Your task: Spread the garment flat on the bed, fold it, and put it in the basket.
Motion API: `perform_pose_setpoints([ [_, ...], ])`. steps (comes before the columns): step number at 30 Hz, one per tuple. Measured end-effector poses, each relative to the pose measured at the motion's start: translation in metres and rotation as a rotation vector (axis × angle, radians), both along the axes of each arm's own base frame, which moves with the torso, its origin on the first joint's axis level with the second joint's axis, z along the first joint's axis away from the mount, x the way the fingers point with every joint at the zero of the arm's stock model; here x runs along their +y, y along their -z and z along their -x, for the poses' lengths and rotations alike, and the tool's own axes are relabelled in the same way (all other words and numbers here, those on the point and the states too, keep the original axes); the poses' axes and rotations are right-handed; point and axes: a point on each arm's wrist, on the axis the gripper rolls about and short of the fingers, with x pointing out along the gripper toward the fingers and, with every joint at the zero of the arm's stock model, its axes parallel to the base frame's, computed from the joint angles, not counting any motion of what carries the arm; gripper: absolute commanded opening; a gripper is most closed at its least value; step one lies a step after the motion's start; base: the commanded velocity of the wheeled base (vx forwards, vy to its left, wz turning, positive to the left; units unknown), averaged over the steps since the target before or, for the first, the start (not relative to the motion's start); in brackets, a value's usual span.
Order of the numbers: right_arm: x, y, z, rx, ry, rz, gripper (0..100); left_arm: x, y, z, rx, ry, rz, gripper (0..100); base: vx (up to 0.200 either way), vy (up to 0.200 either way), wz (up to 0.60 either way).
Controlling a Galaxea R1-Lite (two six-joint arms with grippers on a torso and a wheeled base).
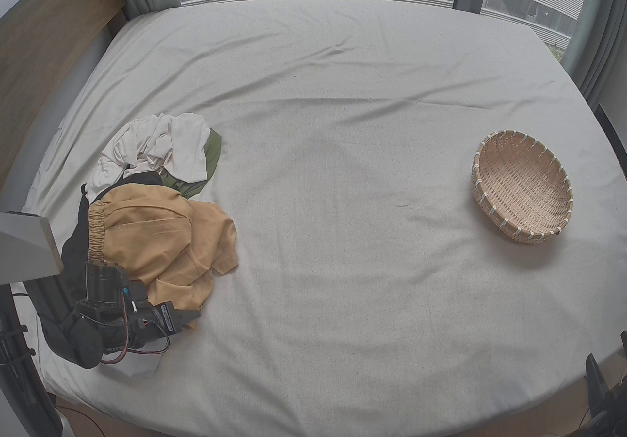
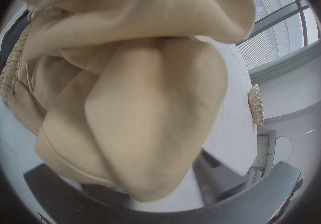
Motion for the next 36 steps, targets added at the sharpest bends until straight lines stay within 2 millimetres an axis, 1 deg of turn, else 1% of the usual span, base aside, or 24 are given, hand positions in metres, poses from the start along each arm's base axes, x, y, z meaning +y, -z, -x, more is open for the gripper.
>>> perform_pose_setpoints([
  [8, 0.0, 0.0, 0.0, 0.0, -0.001, -0.001, 100, -0.016, -0.001, 0.0, -0.026, 0.058, 0.006, 0, 0.0, 0.0, 0.0],
  [13, 0.0, 0.0, 0.0, 0.0, 0.0, -0.001, 100, -0.031, -0.009, -0.002, -0.107, 0.098, 0.036, 0, 0.0, 0.0, 0.0],
  [15, 0.0, 0.0, 0.0, 0.0, 0.0, -0.002, 100, -0.041, -0.014, -0.003, -0.15, 0.125, 0.056, 0, 0.0, 0.0, 0.0],
  [21, 0.0, 0.0, 0.0, 0.0, 0.0, -0.002, 100, -0.068, -0.02, 0.0, -0.204, 0.208, 0.095, 0, 0.0, 0.0, 0.0],
  [29, 0.0, 0.0, 0.0, 0.0, 0.0, -0.002, 100, -0.112, -0.031, -0.002, -0.256, 0.317, 0.169, 0, 0.0, 0.0, 0.0],
  [33, 0.0, 0.0, 0.0, 0.0, 0.0, -0.002, 100, -0.131, -0.032, -0.005, -0.278, 0.362, 0.183, 0, 0.0, 0.0, 0.0],
  [36, 0.0, 0.0, 0.0, 0.0, 0.0, -0.001, 100, -0.149, -0.028, -0.006, -0.283, 0.406, 0.191, 0, 0.0, 0.0, 0.0],
])
